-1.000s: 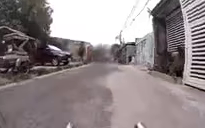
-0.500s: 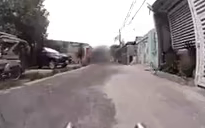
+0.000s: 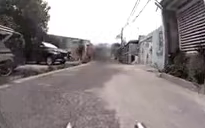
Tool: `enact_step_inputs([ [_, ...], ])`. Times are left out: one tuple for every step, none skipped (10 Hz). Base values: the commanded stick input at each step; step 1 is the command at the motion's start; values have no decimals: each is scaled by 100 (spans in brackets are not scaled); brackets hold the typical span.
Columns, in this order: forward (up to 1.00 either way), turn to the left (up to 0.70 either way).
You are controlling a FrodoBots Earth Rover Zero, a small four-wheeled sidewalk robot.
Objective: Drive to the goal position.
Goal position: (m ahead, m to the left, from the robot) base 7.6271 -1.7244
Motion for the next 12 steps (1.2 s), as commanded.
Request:
enact_step_inputs([
  [100, 2],
  [100, 2],
  [100, 2],
  [100, 2],
  [100, -2],
  [100, 18],
  [100, 8],
  [100, 0],
  [100, 0],
  [100, -1],
  [100, -3],
  [100, -32],
])
